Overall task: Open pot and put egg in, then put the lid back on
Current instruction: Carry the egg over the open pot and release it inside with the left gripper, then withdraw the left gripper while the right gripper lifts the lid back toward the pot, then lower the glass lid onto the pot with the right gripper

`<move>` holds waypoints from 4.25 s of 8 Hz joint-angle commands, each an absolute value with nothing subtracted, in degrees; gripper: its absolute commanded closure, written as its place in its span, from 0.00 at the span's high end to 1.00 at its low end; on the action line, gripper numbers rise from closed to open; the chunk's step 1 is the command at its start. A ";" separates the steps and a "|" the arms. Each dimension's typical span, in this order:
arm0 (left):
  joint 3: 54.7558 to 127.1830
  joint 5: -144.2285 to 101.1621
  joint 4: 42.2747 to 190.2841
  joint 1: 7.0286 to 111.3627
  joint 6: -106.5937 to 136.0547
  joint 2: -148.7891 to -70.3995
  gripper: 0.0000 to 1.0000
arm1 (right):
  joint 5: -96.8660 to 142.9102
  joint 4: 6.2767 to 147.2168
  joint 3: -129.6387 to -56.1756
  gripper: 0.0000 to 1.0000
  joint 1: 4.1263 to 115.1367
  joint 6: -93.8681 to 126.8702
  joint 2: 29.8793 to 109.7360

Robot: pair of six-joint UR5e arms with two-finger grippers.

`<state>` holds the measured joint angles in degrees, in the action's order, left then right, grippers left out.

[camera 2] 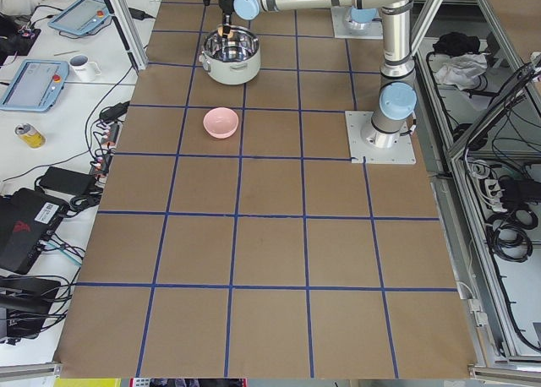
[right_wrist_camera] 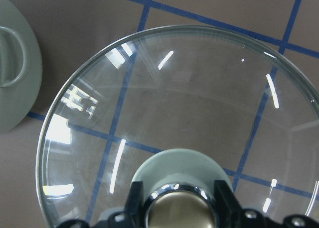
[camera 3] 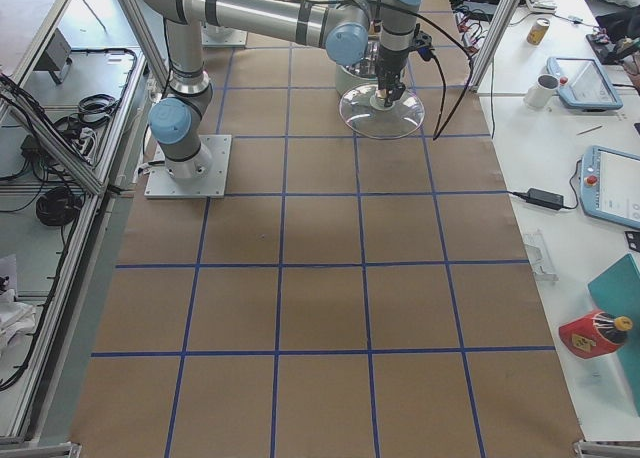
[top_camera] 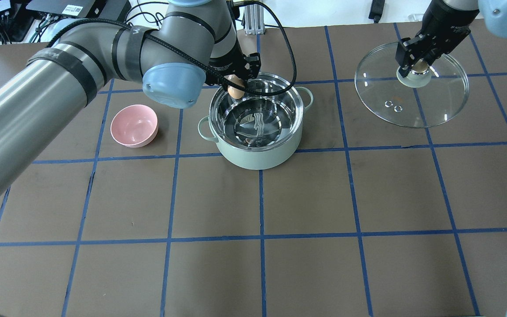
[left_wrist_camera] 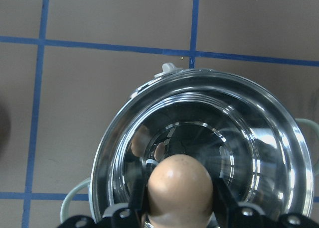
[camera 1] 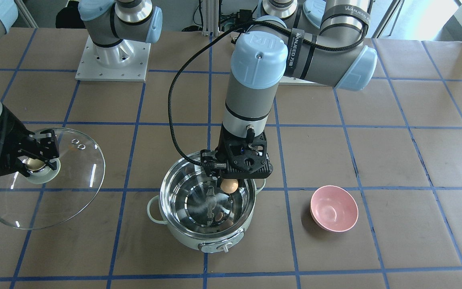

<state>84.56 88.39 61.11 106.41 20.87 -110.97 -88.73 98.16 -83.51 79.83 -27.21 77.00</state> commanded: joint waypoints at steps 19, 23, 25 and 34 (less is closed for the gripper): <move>85.08 82.50 70.75 97.59 20.16 -109.35 1.00 | -88.07 100.55 -84.64 0.00 81.20 -22.42 77.60; 85.25 91.23 81.02 87.82 9.25 -98.65 1.00 | -87.98 100.64 -80.52 0.00 96.91 0.91 78.05; 85.25 94.19 83.04 87.28 8.70 -93.89 1.00 | -87.98 100.81 -77.97 0.00 102.97 9.35 74.29; 85.43 91.67 86.57 87.45 8.70 -92.46 1.00 | -85.78 107.67 -76.46 0.00 110.04 15.91 63.55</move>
<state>85.43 91.64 86.42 87.46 8.78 -92.37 -86.21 107.15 -76.14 109.95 16.72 64.48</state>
